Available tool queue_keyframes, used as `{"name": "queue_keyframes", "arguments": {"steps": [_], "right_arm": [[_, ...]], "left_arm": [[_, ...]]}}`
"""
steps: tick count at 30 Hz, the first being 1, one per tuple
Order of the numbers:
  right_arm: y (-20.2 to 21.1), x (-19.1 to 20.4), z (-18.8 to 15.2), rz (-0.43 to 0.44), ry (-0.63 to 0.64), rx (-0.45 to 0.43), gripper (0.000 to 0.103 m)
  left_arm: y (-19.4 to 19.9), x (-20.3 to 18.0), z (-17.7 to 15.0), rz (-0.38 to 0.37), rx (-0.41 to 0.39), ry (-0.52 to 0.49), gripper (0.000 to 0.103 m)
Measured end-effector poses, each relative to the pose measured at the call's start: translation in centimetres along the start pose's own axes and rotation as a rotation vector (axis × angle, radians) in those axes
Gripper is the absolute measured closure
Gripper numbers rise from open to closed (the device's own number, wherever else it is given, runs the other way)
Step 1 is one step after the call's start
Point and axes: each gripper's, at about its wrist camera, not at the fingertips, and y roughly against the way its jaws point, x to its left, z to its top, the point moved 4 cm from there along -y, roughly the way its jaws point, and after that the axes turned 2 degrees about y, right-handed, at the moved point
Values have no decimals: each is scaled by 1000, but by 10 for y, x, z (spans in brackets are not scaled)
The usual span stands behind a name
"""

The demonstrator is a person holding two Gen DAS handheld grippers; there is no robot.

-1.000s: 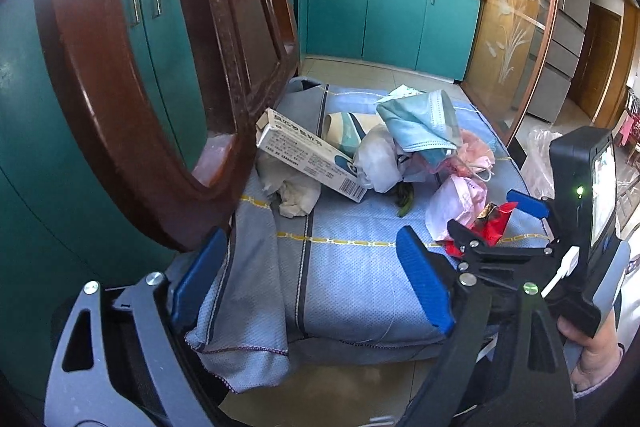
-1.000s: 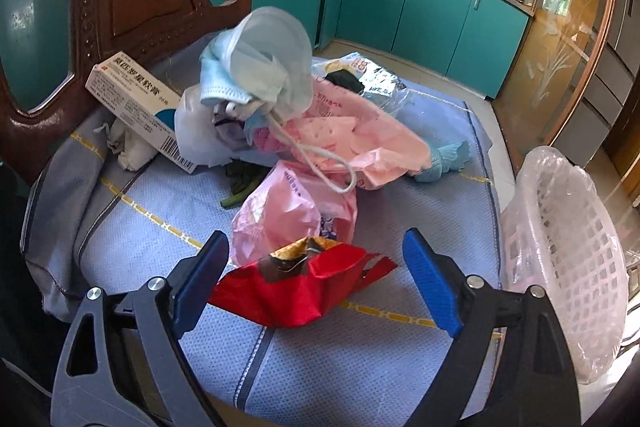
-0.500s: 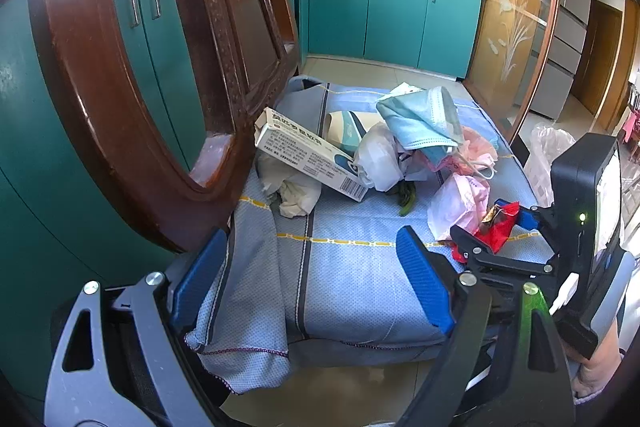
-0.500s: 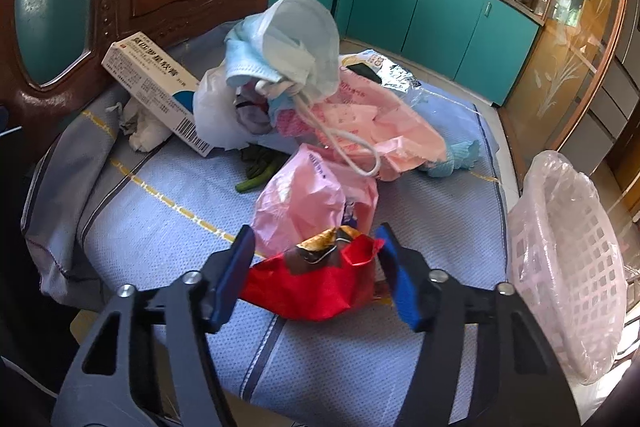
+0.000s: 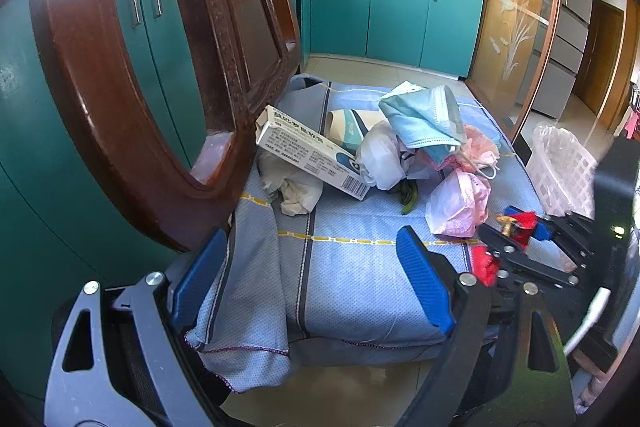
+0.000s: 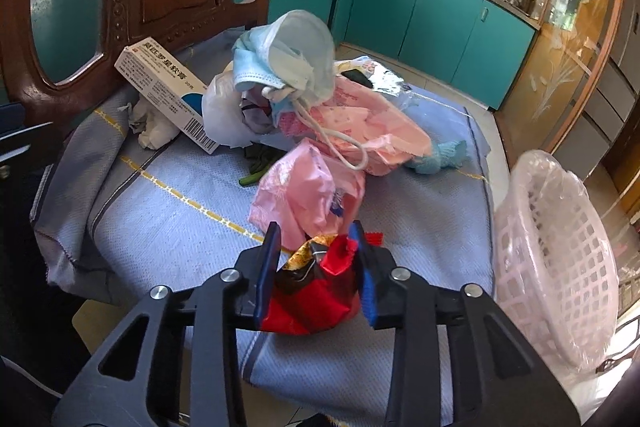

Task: Collect trash
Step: 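Carry the red wrapper into the white basket with the right gripper while the left gripper grasps the pink bag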

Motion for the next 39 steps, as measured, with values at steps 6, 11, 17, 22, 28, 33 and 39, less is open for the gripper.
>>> {"name": "queue_keyframes", "arguments": {"steps": [6, 11, 17, 22, 28, 33, 39], "right_arm": [[19, -41, -15, -29, -114, -1, 70], [29, -70, -23, -68, -180, -10, 70], [28, -89, -29, -87, -208, -10, 70], [24, -94, -32, -84, -217, -5, 70], [28, -91, -28, -74, -218, -24, 70], [39, -90, -21, -68, -222, -60, 70], [52, -95, -15, -84, -228, -110, 70]], "left_arm": [[-13, -25, 10, -79, 6, -23, 16], [-54, -83, 11, -238, 101, -111, 16], [-95, -122, 5, -246, 169, -188, 36], [-97, -134, 0, -231, 157, -252, 57], [-78, -128, -5, -250, 148, -244, 69], [-51, -114, -6, -254, 113, -239, 69], [-20, -84, 2, -219, 41, -193, 69]]}}
